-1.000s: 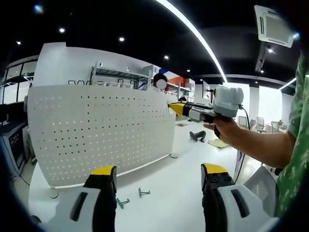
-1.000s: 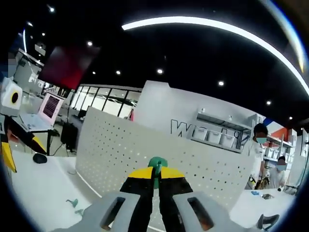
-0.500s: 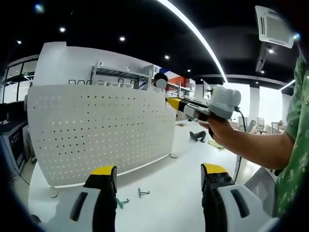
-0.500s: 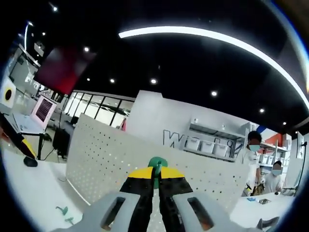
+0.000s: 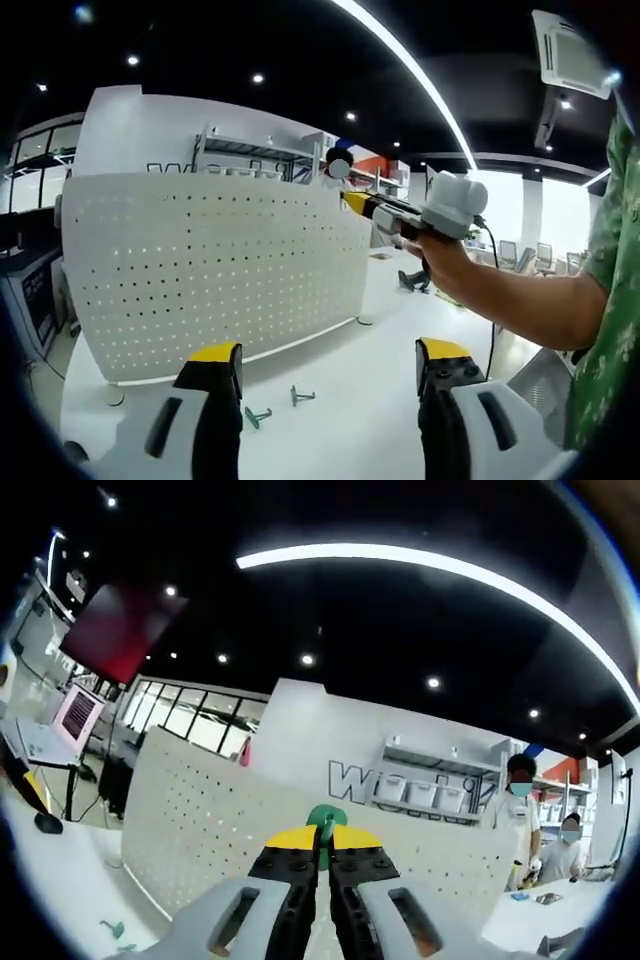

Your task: Insert the hook assembly into the mounting plate slot until the hook locks in place.

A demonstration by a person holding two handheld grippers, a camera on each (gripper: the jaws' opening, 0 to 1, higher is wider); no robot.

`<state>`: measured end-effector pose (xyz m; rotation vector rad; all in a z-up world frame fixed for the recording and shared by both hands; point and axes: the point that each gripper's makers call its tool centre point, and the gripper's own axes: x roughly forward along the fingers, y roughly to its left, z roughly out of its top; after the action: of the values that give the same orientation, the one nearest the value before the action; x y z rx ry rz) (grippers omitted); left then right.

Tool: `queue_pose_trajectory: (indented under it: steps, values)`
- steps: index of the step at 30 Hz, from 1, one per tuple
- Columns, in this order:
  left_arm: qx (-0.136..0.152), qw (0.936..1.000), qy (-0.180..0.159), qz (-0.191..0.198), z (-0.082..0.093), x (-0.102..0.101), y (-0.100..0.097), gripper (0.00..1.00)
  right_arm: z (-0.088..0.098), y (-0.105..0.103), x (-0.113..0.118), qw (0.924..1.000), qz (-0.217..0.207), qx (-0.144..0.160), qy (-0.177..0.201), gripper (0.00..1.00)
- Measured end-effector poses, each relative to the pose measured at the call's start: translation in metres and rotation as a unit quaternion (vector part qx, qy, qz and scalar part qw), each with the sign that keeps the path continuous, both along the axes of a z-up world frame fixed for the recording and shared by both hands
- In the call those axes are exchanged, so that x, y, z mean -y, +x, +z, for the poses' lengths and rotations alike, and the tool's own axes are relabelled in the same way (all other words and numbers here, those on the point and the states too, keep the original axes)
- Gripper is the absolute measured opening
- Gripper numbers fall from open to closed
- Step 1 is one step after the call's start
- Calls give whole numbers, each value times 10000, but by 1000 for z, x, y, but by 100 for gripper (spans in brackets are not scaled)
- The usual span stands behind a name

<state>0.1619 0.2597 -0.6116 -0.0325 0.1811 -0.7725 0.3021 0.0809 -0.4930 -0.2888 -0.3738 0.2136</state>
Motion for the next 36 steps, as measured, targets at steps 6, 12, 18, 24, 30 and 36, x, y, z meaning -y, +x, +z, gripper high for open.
queue_pose_trajectory:
  steps: [6, 12, 18, 24, 30, 36]
  values:
    - [-32, 10000, 5, 27, -2, -1, 2, 73, 5, 9, 0, 9999, -22, 97, -29, 1]
    - [-47, 10000, 2, 36, -2, 1, 5, 73, 2, 19, 1, 9998, -97, 115, -105, 1]
    - [-64, 10000, -9, 14, -3, 2, 7, 73, 0, 28, 5, 9998, -157, 124, -98, 1]
    - [-77, 10000, -5, 6, -4, 2, 9, 73, 1, 36, 7, 9997, -191, 143, -111, 1]
    - [-47, 10000, -29, -47, -4, 5, 11, 74, 1, 44, 9, 9996, -233, 148, -117, 1]
    - [-15, 9999, -52, -117, -2, 8, 14, 74, -1, 54, 11, 9995, -261, 145, -107, 1]
